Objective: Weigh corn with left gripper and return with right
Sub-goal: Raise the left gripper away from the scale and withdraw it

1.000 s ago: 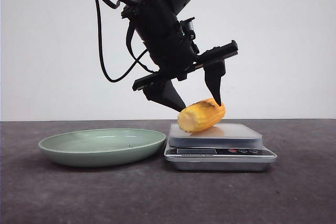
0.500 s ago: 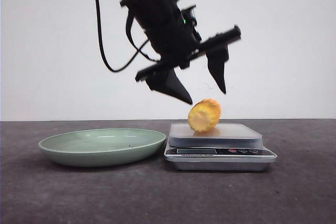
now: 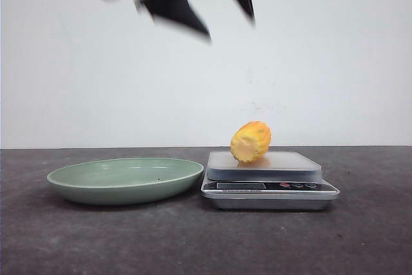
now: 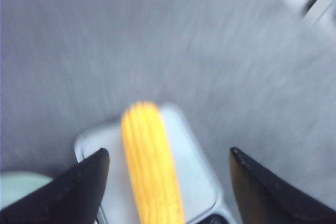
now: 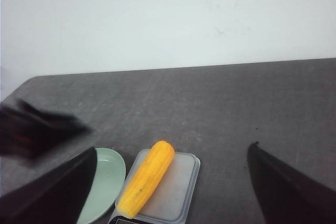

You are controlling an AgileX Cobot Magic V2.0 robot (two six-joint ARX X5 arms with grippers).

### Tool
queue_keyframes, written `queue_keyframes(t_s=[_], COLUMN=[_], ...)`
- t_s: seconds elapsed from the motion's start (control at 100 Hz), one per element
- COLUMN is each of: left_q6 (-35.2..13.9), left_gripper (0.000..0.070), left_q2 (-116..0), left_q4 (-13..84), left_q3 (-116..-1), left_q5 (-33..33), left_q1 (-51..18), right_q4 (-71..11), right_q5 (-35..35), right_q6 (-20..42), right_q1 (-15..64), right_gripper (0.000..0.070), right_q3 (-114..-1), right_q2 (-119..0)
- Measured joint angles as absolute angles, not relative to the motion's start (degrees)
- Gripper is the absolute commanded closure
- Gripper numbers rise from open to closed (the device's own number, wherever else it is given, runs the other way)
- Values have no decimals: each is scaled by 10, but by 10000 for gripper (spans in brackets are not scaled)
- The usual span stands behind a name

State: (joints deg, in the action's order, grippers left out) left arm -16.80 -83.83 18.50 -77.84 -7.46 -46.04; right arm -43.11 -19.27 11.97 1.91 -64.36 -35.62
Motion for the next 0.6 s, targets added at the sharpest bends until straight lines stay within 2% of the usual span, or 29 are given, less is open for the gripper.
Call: queue_keyframes(t_s=[0.22, 0.42, 0.6], left_q6=[-114, -105, -105], left_gripper=[261, 262, 261], left_q2=[-633, -468, -373], left_q4=[282, 388, 479], left_q3=[-781, -783, -787], left_q5=[-118, -142, -233], left_q1=[-465, -468, -468], right_q4=[-431, -431, -430], right_q5=[-193, -192, -192], right_q6=[118, 116, 105], right_q1=[23, 41, 58], right_gripper=[120, 120, 120], right_q3=[-644, -644, -644], right_q2=[-356, -358, -380])
